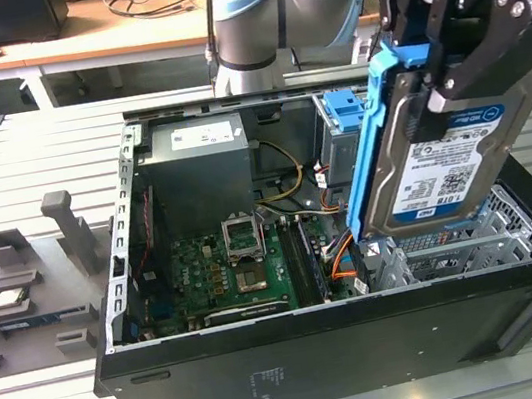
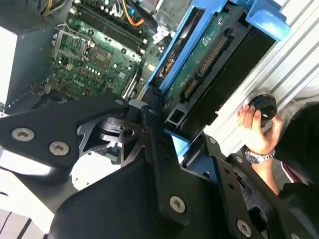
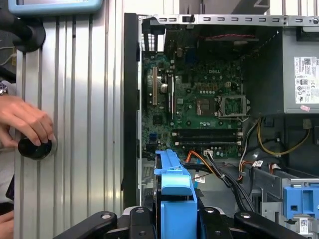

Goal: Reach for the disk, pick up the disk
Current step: 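Pick up the disk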

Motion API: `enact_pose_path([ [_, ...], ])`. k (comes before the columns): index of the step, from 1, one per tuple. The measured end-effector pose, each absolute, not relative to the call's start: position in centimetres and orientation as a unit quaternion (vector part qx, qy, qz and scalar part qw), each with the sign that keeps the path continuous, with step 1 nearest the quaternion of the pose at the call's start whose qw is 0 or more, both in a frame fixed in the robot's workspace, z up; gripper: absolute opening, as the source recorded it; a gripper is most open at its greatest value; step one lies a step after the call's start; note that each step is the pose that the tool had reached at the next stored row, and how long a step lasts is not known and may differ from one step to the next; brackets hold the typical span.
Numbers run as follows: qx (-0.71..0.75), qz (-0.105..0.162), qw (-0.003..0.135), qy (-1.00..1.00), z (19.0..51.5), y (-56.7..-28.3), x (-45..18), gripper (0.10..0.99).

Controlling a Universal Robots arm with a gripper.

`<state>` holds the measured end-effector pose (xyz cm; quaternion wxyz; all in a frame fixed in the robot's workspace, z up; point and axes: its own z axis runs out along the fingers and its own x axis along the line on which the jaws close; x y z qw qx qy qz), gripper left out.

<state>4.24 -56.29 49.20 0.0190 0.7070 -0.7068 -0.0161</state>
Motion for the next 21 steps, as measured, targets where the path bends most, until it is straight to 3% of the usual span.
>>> enact_pose_path([
  [21, 0.707, -0.016, 0.019, -0.707, 45.4, -54.8, 9.4, 0.365],
])
